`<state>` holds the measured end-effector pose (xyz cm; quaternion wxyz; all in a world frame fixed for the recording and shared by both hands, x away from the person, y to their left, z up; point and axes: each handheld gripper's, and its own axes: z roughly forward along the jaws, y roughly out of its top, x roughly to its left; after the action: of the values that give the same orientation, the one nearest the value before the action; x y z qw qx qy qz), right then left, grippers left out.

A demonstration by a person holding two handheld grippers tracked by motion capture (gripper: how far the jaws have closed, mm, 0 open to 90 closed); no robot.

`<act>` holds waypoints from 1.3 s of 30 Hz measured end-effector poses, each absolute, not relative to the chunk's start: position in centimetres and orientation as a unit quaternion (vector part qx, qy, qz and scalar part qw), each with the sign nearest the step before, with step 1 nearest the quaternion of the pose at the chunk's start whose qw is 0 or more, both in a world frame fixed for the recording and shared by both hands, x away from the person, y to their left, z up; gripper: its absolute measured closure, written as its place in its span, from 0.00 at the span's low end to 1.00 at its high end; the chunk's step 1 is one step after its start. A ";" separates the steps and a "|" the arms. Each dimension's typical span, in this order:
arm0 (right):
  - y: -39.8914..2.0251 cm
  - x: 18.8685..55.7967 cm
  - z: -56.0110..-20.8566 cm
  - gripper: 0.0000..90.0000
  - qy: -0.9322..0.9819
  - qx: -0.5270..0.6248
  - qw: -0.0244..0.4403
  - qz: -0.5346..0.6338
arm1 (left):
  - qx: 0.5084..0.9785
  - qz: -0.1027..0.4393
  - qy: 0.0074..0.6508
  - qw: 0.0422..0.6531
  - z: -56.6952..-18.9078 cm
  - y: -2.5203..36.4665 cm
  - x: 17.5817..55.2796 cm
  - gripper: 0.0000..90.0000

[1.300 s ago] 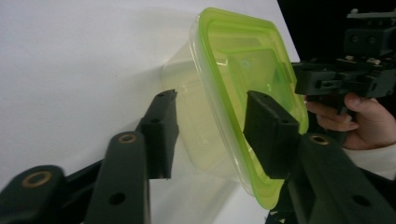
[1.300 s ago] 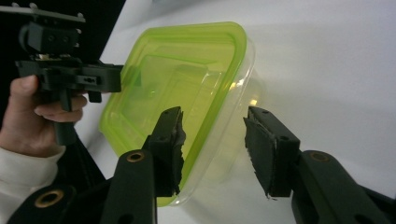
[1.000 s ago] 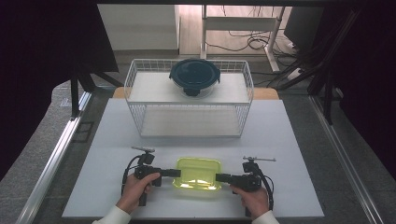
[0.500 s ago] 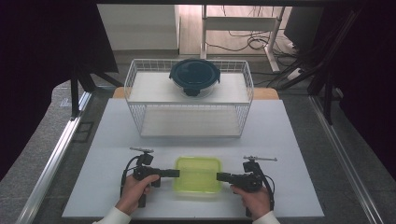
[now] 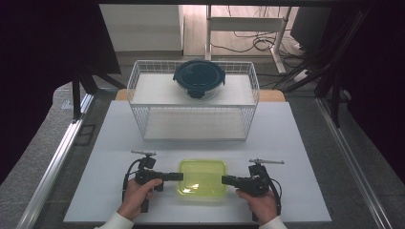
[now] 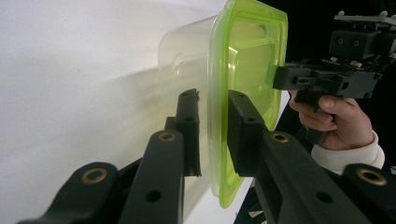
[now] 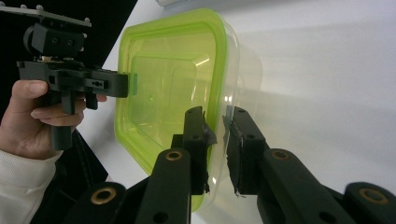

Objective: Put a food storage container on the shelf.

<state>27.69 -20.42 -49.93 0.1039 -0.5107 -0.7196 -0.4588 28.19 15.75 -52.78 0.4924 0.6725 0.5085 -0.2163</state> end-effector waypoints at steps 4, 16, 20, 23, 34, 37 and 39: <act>-20.4 27.6 -49.7 0.86 -0.720 -0.509 0.101 -0.461 | 0.673 -0.214 0.507 0.494 -52.5 15.8 28.1 0.85; -20.4 27.4 -48.9 0.86 -0.724 -0.497 0.093 -0.470 | 0.675 -0.201 0.498 0.505 -51.5 15.8 27.7 0.85; -20.4 27.3 -48.5 0.86 -0.727 -0.490 0.086 -0.473 | 0.676 -0.197 0.497 0.508 -51.1 15.8 27.6 0.85; -20.4 27.3 -48.1 0.86 -0.727 -0.487 0.082 -0.477 | 0.678 -0.192 0.494 0.510 -50.6 15.8 27.5 0.85; -20.0 27.7 -47.1 0.86 -0.730 -0.477 0.077 -0.483 | 0.677 -0.182 0.491 0.518 -49.4 16.3 27.6 0.85; -19.9 27.9 -46.5 0.86 -0.729 -0.473 0.074 -0.489 | 0.680 -0.173 0.488 0.520 -48.6 16.4 27.7 0.85; -19.8 28.0 -46.2 0.87 -0.729 -0.470 0.072 -0.492 | 0.680 -0.169 0.487 0.522 -48.1 16.5 27.8 0.85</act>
<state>28.00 -19.77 -46.16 0.0724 -0.4701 -0.7289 -0.4924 27.80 16.53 -48.08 0.5218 0.6799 0.4866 -0.1692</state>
